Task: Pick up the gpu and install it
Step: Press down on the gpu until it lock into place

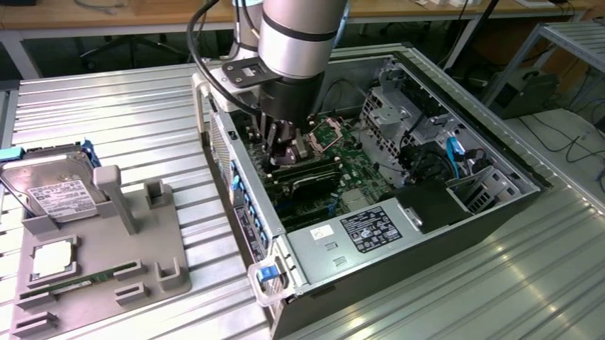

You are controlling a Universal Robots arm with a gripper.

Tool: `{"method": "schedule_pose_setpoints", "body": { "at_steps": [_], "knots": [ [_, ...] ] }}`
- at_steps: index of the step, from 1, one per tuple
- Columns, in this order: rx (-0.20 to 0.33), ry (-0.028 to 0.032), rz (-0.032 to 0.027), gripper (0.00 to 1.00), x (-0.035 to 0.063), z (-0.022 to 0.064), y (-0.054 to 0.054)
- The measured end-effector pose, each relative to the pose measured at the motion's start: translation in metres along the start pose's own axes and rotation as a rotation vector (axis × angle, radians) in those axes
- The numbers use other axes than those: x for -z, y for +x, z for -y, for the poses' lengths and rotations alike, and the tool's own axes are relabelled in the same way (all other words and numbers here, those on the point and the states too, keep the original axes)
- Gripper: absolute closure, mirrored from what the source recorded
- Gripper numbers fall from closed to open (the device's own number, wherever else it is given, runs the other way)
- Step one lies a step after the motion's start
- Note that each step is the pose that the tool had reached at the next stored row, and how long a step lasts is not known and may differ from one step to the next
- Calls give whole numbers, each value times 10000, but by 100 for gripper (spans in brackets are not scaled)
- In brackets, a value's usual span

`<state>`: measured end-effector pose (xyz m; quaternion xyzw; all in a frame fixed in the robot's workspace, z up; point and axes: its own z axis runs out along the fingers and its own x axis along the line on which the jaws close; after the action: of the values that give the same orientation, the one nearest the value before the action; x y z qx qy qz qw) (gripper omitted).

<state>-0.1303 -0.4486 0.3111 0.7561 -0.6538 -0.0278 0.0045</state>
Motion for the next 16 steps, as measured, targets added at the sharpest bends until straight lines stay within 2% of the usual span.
{"method": "schedule_pose_setpoints", "body": {
  "at_steps": [3, 6, 8, 9, 12, 13, 16],
  "knots": [
    [-116, -61, 14, 89, 1, 21, 21],
    [-550, -57, 33, 89, 0, 21, 24],
    [-632, -87, 41, 89, -1, 23, 25],
    [-637, -193, 52, 89, 0, 29, 28],
    [-656, -759, 117, 89, 1, 63, 35],
    [-661, -929, 136, 89, 2, 75, 38],
    [-673, -1308, 179, 89, 1, 146, 65]
  ]
}}
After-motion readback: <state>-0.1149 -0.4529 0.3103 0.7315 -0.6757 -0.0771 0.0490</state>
